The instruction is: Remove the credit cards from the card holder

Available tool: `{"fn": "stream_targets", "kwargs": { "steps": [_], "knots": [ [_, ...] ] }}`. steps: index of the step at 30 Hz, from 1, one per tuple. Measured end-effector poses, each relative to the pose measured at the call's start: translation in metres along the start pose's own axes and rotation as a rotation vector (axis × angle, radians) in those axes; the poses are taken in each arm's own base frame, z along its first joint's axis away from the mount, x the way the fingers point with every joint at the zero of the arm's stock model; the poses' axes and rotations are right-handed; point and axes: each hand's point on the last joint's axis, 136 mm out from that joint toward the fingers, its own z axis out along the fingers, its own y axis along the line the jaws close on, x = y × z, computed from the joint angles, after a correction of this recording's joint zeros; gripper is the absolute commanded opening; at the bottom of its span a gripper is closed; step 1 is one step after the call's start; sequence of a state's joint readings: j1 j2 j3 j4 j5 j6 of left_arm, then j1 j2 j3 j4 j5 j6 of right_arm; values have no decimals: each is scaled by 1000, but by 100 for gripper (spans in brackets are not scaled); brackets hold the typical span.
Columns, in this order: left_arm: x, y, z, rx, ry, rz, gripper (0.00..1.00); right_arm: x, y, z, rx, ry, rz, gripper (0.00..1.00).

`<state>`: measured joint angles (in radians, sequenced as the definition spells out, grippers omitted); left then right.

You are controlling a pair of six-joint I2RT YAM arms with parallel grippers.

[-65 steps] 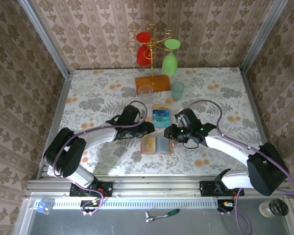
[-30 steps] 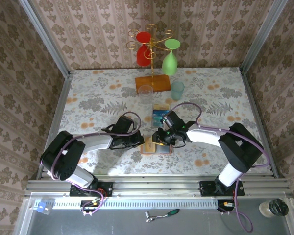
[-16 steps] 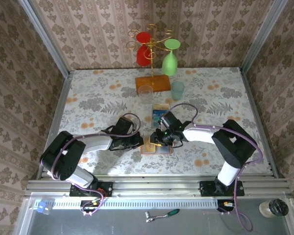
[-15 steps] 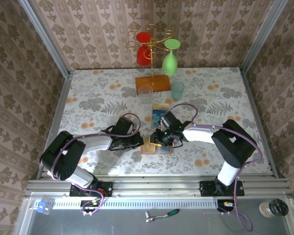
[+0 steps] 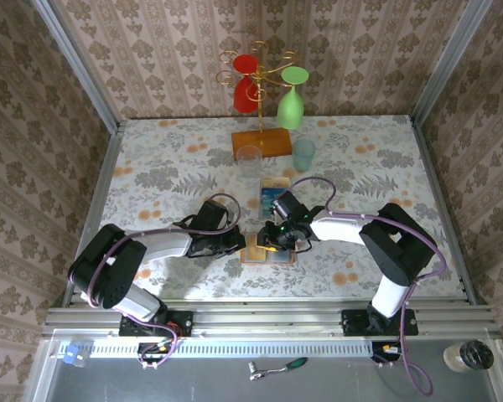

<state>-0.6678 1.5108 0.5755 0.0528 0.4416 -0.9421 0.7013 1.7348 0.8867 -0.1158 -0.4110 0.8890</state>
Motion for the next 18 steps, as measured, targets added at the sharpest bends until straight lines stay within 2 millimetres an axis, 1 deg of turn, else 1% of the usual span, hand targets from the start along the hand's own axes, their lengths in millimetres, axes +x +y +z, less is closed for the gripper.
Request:
{"fn": "stream_targets", "kwargs": {
  "steps": [13,18],
  "knots": [
    [1,1,0,-4,3,-2,5,0,-7,-4,57,1,-7,27],
    [2,0,-4,-7,5,-3,5,2,-10,-6,72,1,-7,27]
  ]
}}
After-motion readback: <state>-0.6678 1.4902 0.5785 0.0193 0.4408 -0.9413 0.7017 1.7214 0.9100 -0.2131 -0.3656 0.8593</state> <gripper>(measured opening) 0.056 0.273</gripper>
